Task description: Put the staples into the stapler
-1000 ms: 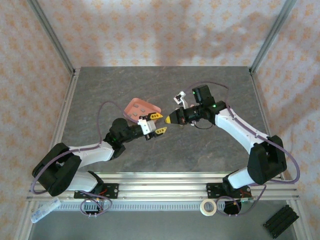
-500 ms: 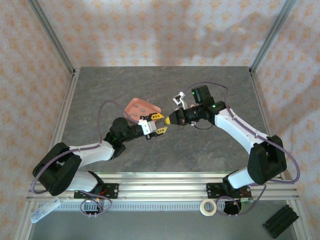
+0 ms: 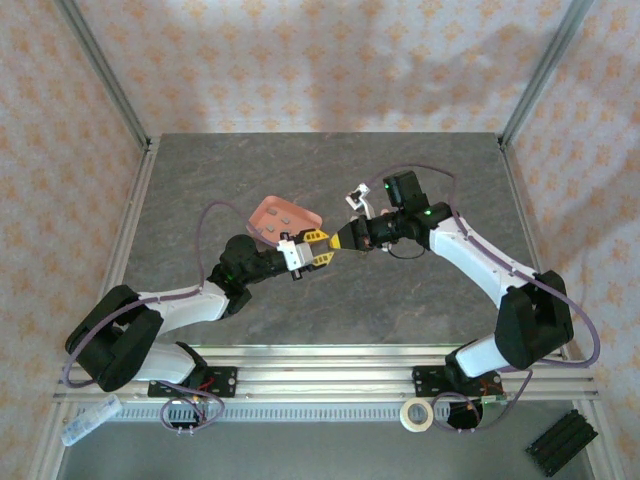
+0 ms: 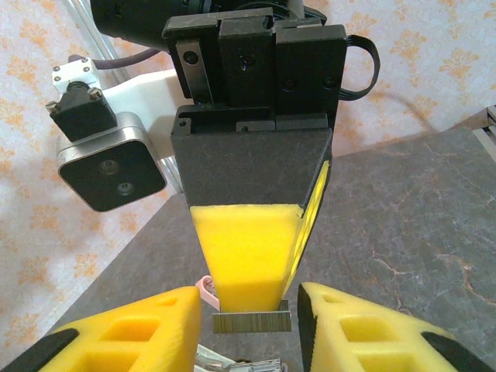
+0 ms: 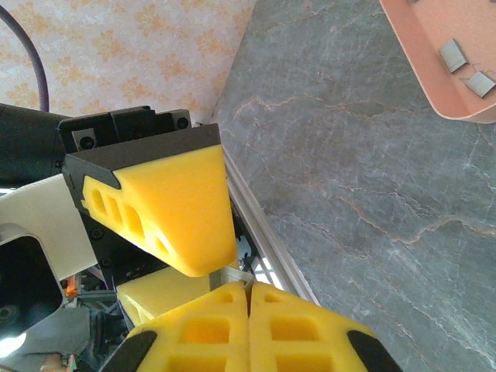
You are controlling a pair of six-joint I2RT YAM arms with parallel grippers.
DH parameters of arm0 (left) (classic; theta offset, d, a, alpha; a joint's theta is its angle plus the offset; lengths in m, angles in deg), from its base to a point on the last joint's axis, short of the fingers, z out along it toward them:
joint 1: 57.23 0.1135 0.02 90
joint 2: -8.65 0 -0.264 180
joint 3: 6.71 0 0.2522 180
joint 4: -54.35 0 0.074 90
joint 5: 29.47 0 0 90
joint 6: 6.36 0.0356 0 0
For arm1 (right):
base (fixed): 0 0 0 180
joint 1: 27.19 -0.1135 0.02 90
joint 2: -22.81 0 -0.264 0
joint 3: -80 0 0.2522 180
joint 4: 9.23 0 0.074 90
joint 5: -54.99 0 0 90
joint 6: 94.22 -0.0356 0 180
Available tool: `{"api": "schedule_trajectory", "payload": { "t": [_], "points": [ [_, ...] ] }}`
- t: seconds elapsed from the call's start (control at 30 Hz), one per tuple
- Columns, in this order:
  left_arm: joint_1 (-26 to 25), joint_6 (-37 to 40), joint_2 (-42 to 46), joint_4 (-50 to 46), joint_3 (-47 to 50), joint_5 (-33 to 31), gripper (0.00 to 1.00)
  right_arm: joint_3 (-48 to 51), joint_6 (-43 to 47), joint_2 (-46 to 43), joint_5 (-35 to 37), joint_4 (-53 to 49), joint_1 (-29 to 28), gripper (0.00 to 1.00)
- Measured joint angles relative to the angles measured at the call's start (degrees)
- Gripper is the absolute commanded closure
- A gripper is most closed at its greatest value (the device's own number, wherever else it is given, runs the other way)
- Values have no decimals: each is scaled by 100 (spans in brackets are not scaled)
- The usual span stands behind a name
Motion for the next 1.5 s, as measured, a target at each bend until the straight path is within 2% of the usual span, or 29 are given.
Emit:
{"api": "schedule_trajectory", "payload": {
  "t": [0.37, 0.4, 0.5, 0.67, 0.8, 0.93, 1.13, 1.3, 1.5],
  "points": [
    [0, 46, 0, -114, 0, 42, 73, 0, 2, 0, -24, -2, 0, 93],
    [-2, 48, 0, -127, 0, 42, 73, 0, 2, 0, -22, -4, -7, 92],
    [0, 50, 4, -227, -4, 42, 73, 0, 28, 0, 17, -42, -11, 78],
    [-11, 111, 197, -977, -44, -26, 73, 0, 20, 0, 90, -146, 101, 69],
    [-96, 260, 608, -2162, -273, -232, 74, 0, -9, 0, 417, -214, 356, 69],
    [-321, 522, 920, -4026, -977, -697, 74, 7, -164, 0, 911, -214, 551, 68],
    [-662, 844, 870, -6948, -2197, -1464, 75, 319, -654, -4, 1572, 52, 955, 68],
    [-911, 949, 284, -9108, -3163, -2122, 75, 682, -1010, -11, 2044, 173, 1478, 68],
    [-1349, 1027, -1143, -11283, -4522, -3042, 75, 702, -1084, -24, 2457, 162, 1556, 69]
  ]
}}
